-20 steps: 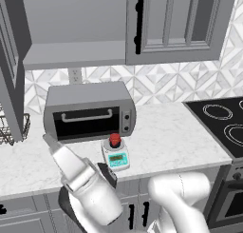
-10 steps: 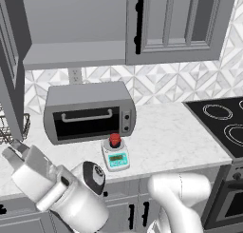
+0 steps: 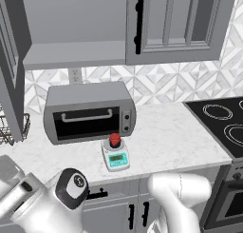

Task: Pick the jam and place it on the digital scale for weighing, and close the cabinet.

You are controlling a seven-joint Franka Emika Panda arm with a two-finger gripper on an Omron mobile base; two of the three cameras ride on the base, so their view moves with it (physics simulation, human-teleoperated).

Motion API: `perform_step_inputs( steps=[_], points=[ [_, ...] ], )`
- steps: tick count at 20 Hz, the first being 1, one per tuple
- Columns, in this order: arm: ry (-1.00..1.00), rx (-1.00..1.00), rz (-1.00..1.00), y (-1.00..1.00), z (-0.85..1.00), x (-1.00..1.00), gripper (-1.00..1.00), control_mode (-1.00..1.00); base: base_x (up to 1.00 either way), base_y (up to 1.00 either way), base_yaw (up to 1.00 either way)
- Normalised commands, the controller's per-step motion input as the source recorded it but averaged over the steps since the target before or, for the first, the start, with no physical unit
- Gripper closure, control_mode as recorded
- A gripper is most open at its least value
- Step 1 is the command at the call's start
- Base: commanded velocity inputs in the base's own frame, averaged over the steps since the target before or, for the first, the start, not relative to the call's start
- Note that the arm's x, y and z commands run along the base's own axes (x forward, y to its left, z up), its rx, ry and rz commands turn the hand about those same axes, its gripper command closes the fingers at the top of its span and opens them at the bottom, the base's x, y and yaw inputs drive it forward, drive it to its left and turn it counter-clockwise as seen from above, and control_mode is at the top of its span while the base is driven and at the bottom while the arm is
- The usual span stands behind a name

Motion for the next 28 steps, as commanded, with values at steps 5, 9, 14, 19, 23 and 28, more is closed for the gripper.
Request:
perform_step_inputs(
  steps=[5,9,14,19,23,28],
  points=[
    [0.33,0.04,-0.04,0.72,-0.16,0.06,-1.00,-1.00,0.00,0.00,0.00],
    [0.27,0.00,-0.22,0.26,-0.11,0.73,-1.00,-1.00,0.00,0.00,0.00],
    [0.08,0.00,-0.31,0.13,-0.24,0.85,-1.00,-1.00,0.00,0.00,0.00],
    [0.05,0.01,-0.32,0.02,-0.08,0.67,-1.00,-1.00,0.00,0.00,0.00],
    [0.10,0.12,-0.23,-0.29,-0.01,0.59,-1.00,-1.00,0.00,0.00,0.00],
    [0.11,0.25,-0.12,-0.64,0.04,0.41,-1.00,-1.00,0.00,0.00,0.00]
  ],
)
